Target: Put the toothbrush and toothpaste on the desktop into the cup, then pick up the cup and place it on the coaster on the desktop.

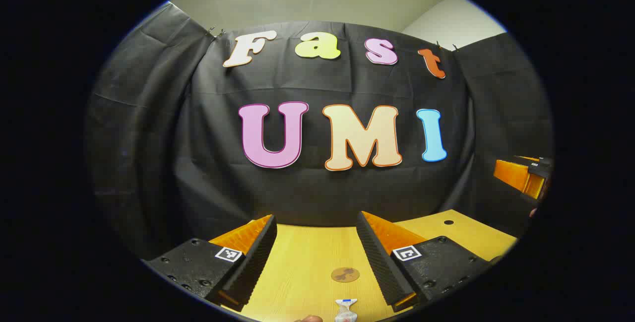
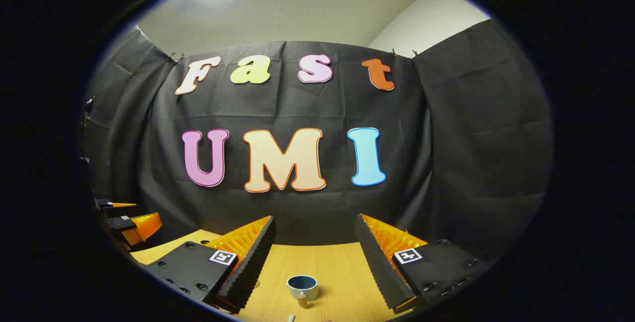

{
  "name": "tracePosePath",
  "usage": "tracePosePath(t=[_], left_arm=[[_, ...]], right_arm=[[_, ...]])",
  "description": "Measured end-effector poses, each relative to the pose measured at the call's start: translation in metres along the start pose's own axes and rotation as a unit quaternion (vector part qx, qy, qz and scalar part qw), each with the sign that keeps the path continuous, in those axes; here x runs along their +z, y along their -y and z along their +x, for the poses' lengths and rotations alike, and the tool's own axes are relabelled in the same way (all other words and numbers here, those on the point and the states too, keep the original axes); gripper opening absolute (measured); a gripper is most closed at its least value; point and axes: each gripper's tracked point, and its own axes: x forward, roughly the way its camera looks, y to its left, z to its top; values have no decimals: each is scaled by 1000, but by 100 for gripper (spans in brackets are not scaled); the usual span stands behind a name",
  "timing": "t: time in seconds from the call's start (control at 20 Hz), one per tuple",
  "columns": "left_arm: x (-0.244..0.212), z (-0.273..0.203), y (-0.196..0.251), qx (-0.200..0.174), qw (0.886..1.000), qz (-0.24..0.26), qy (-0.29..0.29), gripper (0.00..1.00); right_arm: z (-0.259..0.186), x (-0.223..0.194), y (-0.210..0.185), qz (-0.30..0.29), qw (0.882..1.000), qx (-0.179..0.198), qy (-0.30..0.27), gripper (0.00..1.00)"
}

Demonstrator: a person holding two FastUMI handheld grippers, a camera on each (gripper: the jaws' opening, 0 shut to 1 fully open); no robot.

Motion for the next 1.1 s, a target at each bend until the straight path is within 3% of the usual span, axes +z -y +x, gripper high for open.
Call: tracePosePath(t=[0.45, 0.75, 1.1], left_arm=[[-1, 9, -2, 2, 1000, 8, -1, 94], [-5, 9, -4, 7, 1000, 5, -3, 94], [-5, 8, -6, 9, 1000, 14, 1, 94]], right_arm=[[12, -11, -18, -9, 1000, 24, -12, 96], [16, -18, -23, -13, 999, 30, -18, 99], [20, -56, -32, -18, 996, 44, -69, 100]])
